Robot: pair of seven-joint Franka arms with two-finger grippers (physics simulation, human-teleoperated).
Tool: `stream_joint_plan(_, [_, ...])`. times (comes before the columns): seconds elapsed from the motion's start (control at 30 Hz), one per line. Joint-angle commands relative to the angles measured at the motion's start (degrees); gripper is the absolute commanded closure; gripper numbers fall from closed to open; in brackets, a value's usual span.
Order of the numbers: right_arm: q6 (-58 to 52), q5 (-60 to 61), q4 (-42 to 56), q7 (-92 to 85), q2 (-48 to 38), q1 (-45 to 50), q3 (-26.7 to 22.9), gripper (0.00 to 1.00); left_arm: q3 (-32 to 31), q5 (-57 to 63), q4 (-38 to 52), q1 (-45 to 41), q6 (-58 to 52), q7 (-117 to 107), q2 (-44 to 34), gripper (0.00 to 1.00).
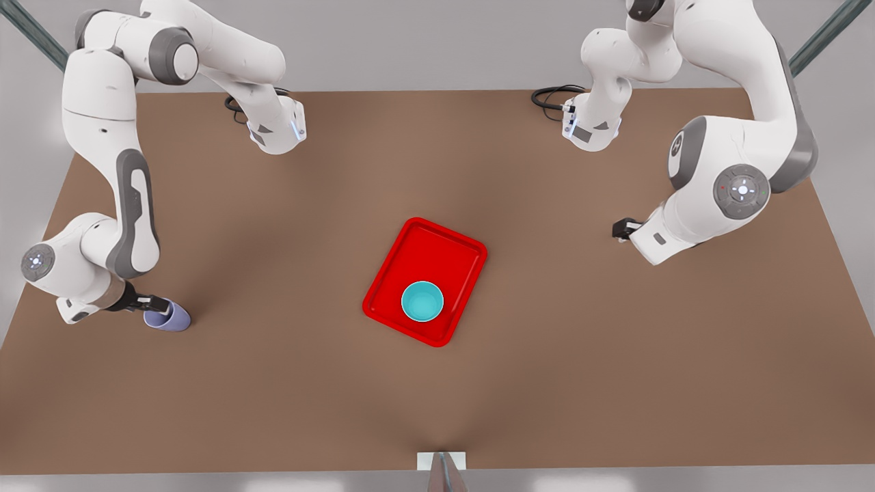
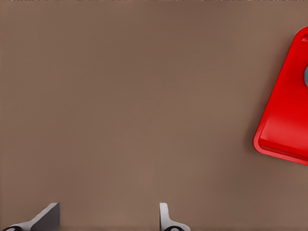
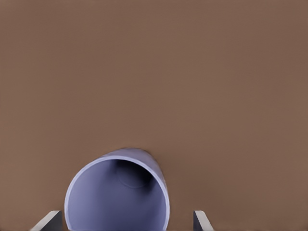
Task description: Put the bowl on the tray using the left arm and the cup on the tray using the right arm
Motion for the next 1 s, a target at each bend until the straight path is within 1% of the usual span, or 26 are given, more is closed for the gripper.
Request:
stream_joint_plan(0.0, [0.1, 0.0, 0.1, 0.0, 0.3, 0.0, 0.0, 0.0, 0.0, 0.1, 0.0, 0.0, 0.0, 0.0, -0.1, 0.0])
stream_joint_plan(0.2, [0.0, 0.0, -0.2, 0.0, 1.1, -1.0, -0.1, 0.0, 0.0, 0.1, 0.0, 0.0, -0.7, 0.0, -0.3, 0.0])
stream_joint_plan(0.23, [0.0, -0.1, -0.2, 0.0, 1.3, -0.9, 0.0, 0.01, 0.0, 0.1, 0.1, 0.0, -0.7, 0.0, -0.3, 0.0])
stream_joint_plan(0.33, [0.0, -0.1, -0.2, -0.1, 2.1, -0.9, 0.0, 0.16, 0.0, 0.1, 0.0, 0.0, -0.7, 0.0, -0.3, 0.0])
stream_joint_plan(0.53, [0.2, -0.2, 0.3, -0.2, 3.4, -1.3, 0.0, 0.22, 0.1, 0.1, 0.0, 0.0, -1.6, 0.2, -0.4, 0.0])
stream_joint_plan(0.57, [0.2, -0.2, 0.4, -0.2, 3.5, -1.5, 0.0, 0.39, 0.1, 0.1, 0.0, 0.0, -2.0, 0.2, -0.4, 0.0])
stream_joint_plan(0.6, [0.7, -0.2, 0.6, -0.2, 3.6, -1.6, 0.1, 0.6, 0.1, 0.1, 0.0, 0.0, -2.4, 0.2, -0.5, 0.0])
stream_joint_plan(0.63, [1.7, -0.2, 0.4, -0.2, 3.6, -1.6, 0.1, 0.69, 0.1, 0.1, 0.0, 0.0, -2.7, 0.2, -0.5, 0.0])
stream_joint_plan(0.7, [1.7, -0.3, 0.4, -0.3, 4.0, -1.8, 0.1, 0.79, 0.2, 0.1, -0.1, 0.1, -2.8, 0.2, -0.5, 0.0])
stream_joint_plan(0.97, [1.6, -0.3, 0.6, -0.3, 4.0, -1.9, 0.6, 0.79, 0.2, -0.1, 0.1, 0.1, -2.8, 0.0, -0.3, 0.0])
